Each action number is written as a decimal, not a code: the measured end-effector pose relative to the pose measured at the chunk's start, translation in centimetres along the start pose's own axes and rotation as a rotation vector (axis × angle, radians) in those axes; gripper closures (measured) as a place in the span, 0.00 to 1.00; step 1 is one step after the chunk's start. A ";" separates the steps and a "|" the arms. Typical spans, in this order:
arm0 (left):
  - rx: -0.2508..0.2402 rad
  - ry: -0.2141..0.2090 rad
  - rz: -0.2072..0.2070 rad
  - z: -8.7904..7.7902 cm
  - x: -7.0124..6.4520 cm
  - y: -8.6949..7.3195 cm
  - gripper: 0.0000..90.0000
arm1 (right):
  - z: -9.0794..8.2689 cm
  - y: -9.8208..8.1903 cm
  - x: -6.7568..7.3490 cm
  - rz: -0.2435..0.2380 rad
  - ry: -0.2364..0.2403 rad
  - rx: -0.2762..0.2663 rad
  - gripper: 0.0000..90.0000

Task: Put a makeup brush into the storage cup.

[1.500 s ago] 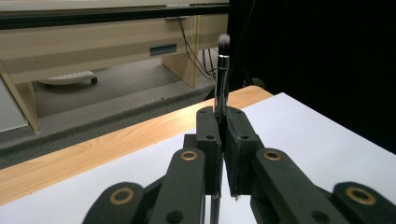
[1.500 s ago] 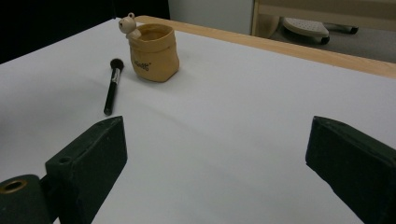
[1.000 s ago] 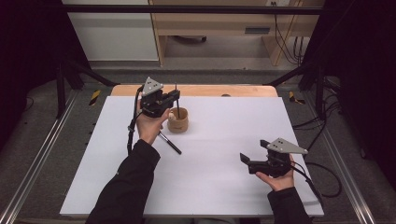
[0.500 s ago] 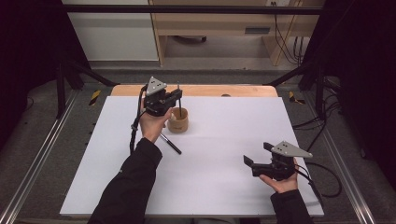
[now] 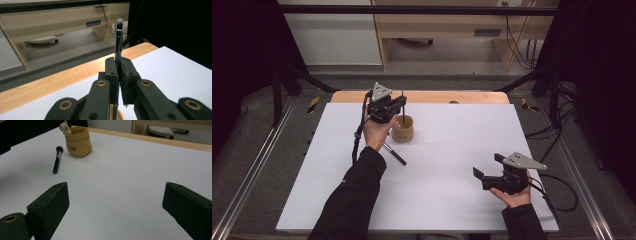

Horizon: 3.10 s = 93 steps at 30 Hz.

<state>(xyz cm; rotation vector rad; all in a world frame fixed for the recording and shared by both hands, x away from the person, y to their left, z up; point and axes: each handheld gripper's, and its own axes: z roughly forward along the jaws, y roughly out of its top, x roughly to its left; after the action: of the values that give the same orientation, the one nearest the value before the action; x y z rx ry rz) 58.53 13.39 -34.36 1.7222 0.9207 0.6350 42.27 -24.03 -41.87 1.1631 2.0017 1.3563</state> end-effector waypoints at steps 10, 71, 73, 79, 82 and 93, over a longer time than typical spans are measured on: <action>0.038 0.019 -0.005 1.2 0.4 -0.7 0.95 | 0.0 -0.1 0.0 0.002 -0.001 0.003 0.08; 0.051 -0.001 -0.029 -3.1 0.1 -2.8 0.64 | 0.0 -0.2 0.0 0.007 0.004 0.008 0.08; 0.043 -0.008 -0.026 -4.0 0.1 -3.0 0.62 | -0.1 -0.2 -0.1 0.005 0.004 0.006 0.08; 0.028 -0.019 -0.024 -6.3 0.3 -3.8 0.55 | 0.0 -0.2 -0.1 0.006 0.003 0.004 0.08; 0.027 -0.018 -0.018 -7.3 0.4 -4.3 0.53 | 0.0 -0.2 -0.1 0.007 0.002 0.004 0.08; 0.010 -0.036 -0.018 -10.2 0.1 -6.2 0.44 | -0.1 -0.2 -0.1 0.007 0.003 0.002 0.08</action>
<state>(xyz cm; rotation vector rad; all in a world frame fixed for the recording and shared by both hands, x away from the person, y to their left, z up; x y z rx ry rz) 48.95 20.03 -36.95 1.7271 0.9146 0.5869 42.22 -24.22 -42.04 1.1708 2.0028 1.3604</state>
